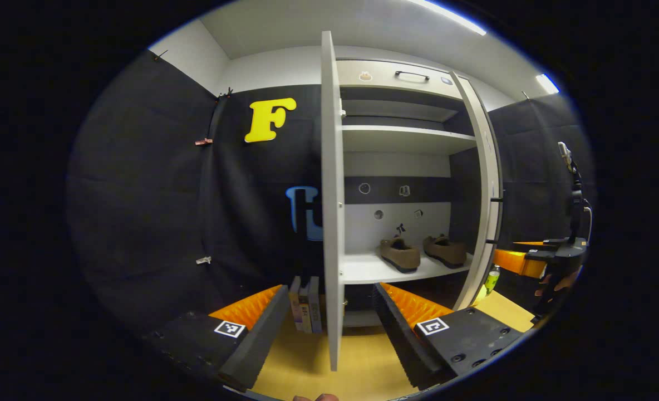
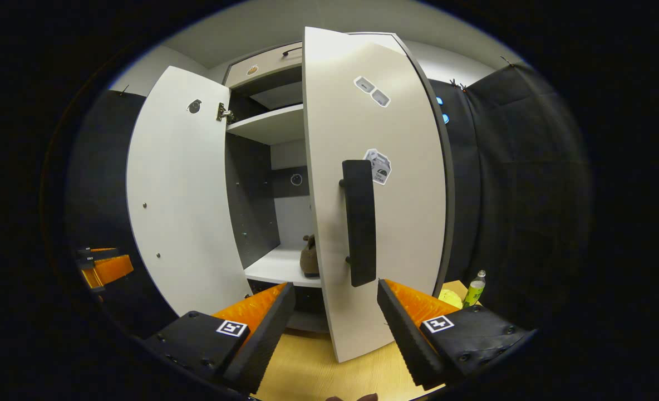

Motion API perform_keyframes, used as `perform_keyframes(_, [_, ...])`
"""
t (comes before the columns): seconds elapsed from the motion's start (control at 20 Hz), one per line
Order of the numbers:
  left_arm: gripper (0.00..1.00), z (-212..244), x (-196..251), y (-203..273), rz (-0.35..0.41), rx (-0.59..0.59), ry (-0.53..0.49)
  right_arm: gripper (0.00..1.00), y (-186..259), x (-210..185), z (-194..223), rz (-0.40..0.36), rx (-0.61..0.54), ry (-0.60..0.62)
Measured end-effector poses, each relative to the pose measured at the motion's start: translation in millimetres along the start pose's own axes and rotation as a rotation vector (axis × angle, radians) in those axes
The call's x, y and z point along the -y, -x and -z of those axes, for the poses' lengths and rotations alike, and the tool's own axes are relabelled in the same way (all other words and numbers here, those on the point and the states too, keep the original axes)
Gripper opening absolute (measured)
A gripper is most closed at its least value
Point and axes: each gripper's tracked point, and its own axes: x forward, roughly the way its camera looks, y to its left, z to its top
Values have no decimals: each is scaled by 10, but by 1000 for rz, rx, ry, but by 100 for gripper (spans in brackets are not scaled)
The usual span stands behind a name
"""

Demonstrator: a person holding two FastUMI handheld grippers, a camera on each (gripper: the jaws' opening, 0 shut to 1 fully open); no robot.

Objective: Grab one shoe with the right hand and put it into the shoe cabinet, grab the other shoe with the left hand and put it into the shoe cabinet; then close the right door with the right hand and the left door with the left hand.

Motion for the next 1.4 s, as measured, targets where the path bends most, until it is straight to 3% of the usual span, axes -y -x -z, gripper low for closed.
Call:
perform_keyframes(0.25, [96, -83, -541, -312, -92, 21, -12, 98, 22, -71, 65, 8, -10, 6])
perform_keyframes(0.4, [98, -83, -701, -538, -112, 23, -29, 98, 40, -23, 59, 28, -9, 10])
perform_keyframes(0.65, [93, -33, -783, -794, -128, 8, -43, 98, 56, 57, -4, 51, 5, 39])
perform_keyframes(0.95, [92, 4, -545, -740, -75, -3, 4, 98, 42, 32, -28, 30, 10, 59])
perform_keyframes(1.4, [92, -23, 251, -688, -3, 1, -5, 98, 91, 262, -99, 33, 17, 31])
